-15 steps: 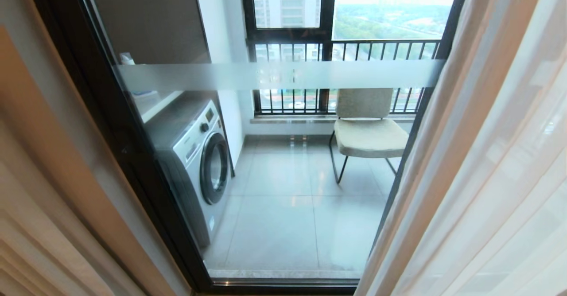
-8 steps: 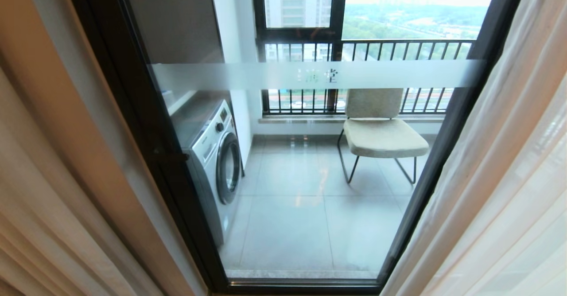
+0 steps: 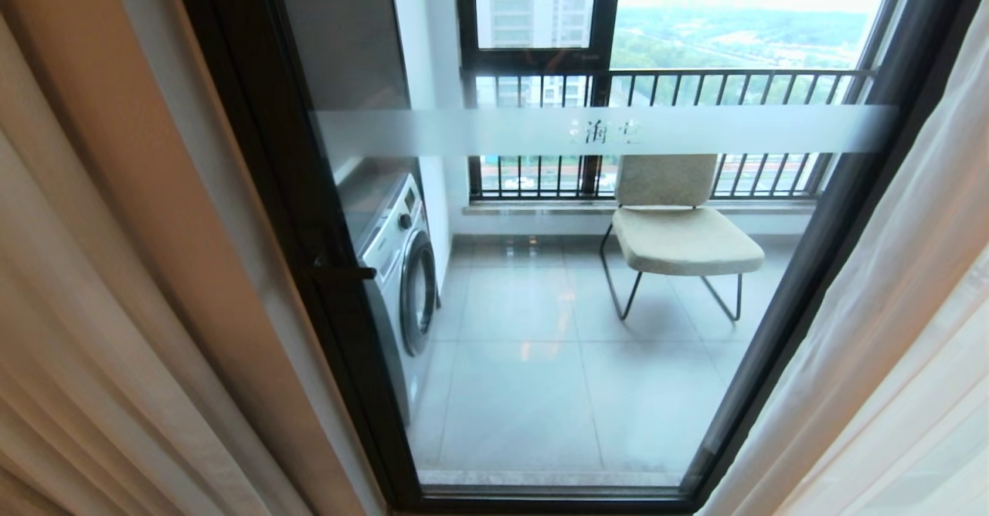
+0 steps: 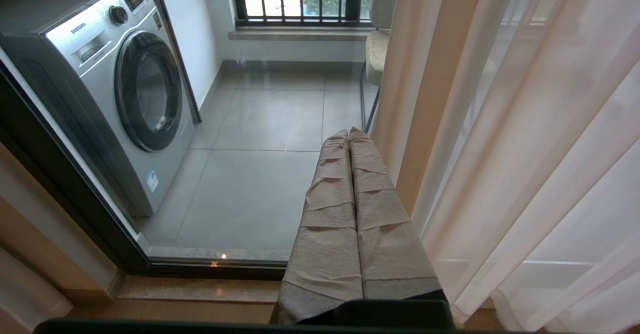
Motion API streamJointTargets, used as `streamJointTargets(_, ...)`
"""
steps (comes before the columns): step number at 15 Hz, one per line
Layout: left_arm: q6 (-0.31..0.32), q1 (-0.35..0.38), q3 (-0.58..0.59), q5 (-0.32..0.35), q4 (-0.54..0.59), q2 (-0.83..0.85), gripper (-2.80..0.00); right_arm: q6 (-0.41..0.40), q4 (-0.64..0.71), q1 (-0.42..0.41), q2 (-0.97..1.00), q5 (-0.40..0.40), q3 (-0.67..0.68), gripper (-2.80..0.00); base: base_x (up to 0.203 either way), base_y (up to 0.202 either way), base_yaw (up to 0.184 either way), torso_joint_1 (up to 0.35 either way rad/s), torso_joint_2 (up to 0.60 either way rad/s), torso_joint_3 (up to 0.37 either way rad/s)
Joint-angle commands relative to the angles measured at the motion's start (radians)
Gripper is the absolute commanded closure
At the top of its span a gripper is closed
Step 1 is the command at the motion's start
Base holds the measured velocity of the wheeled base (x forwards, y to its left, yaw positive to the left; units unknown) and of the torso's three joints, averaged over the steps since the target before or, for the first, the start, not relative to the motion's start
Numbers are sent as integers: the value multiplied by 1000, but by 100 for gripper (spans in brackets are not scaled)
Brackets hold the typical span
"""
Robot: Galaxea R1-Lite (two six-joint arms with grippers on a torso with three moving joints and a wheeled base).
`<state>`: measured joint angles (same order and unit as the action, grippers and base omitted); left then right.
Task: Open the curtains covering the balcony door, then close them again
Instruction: Close the inner curtains on both sides
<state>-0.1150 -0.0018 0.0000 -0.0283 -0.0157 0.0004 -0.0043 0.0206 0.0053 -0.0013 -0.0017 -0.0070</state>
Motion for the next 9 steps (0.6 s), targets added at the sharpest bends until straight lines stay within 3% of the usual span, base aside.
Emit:
streamJointTargets(1,-2,-1,0,-1,-1,0,0,0,1,1,1,0,1,0,0,0,0,0,0,0)
streamJointTargets(9,0,0,0,-1,-1,0,0,0,-1,1,1,0,-1,0,0,0,0,0,0,0)
